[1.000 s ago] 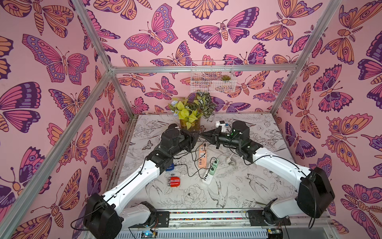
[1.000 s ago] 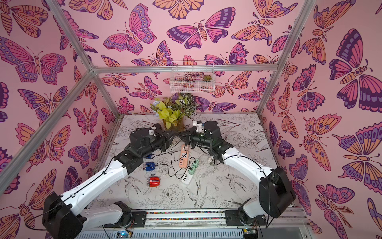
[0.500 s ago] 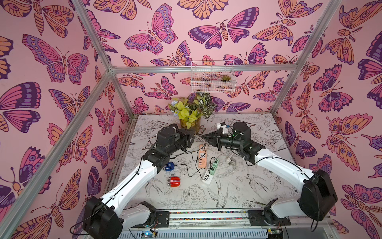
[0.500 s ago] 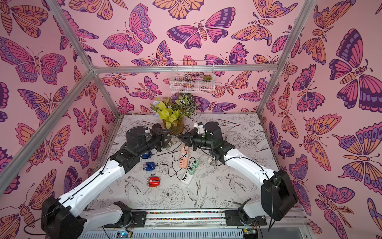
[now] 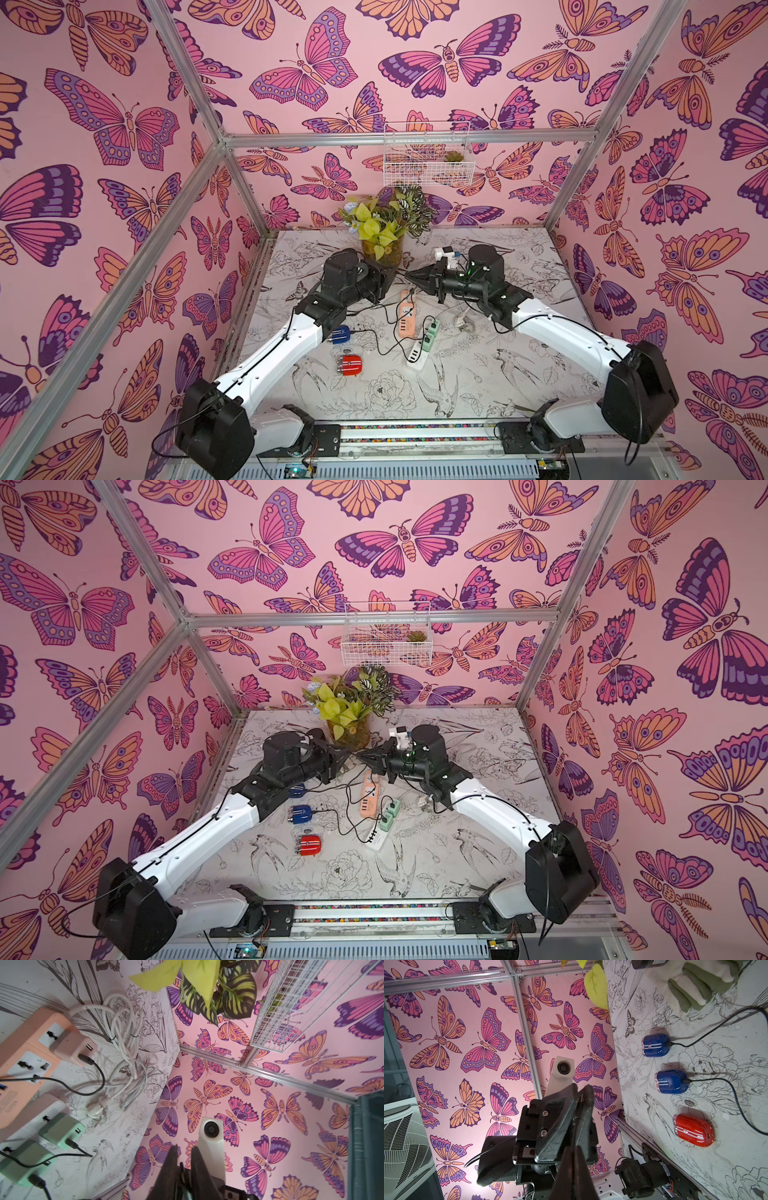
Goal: Charge the electric shaver
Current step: Pick up the charging cable from the center of the board.
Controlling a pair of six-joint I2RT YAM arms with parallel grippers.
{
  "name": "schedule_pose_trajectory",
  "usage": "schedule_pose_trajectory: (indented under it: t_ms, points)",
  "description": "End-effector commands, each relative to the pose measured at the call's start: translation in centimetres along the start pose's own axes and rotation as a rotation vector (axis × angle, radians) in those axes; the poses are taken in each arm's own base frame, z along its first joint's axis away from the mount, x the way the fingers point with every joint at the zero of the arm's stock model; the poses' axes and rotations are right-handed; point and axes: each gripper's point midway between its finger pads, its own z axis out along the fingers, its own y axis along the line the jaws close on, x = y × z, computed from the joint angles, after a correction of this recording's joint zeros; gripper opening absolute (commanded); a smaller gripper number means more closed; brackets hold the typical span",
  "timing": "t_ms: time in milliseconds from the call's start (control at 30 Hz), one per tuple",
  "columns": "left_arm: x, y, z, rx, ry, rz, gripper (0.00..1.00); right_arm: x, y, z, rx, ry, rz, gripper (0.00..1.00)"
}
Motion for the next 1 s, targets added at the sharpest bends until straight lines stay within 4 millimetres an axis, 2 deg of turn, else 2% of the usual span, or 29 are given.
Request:
schedule_pose_trajectory:
  t_ms: [0, 133, 333, 467, 567, 767, 967]
  points:
    - [0.1, -1.0, 0.0, 0.032, 0.007, 0.025, 0.1, 0.3, 0.7, -0.5, -0.025, 0.005, -0.022, 0.0]
    - [0.0, -0.8, -0.1, 0.029, 0.0, 0.02, 0.01, 0.3, 0.7, -0.6, -0.024, 0.003, -0.024, 0.0]
    - [0.0, -1.0, -0.3, 0.035, -0.001, 0.023, 0.0, 0.0, 0.3, -0.7, -0.014, -0.017, -0.015, 0.0]
    - [0.1, -1.1, -0.2, 0.035, 0.004, 0.011, 0.0, -0.1, 0.4, -0.3, -0.024, -0.023, 0.0, 0.21]
    - [0.2, -1.2, -0.1, 0.036, 0.005, 0.012, 0.0, 0.0, 0.6, 0.5, -0.047, -0.013, 0.016, 0.28]
    - [0.4, -1.0, 0.1, 0.033, 0.01, 0.006, 0.0, -0.7, 0.9, 1.3, -0.071, -0.028, 0.035, 0.29]
    - [0.5, -1.2, 0.1, 0.045, 0.009, 0.005, 0.0, -1.1, 0.2, 2.0, -0.062, -0.024, 0.066, 0.22]
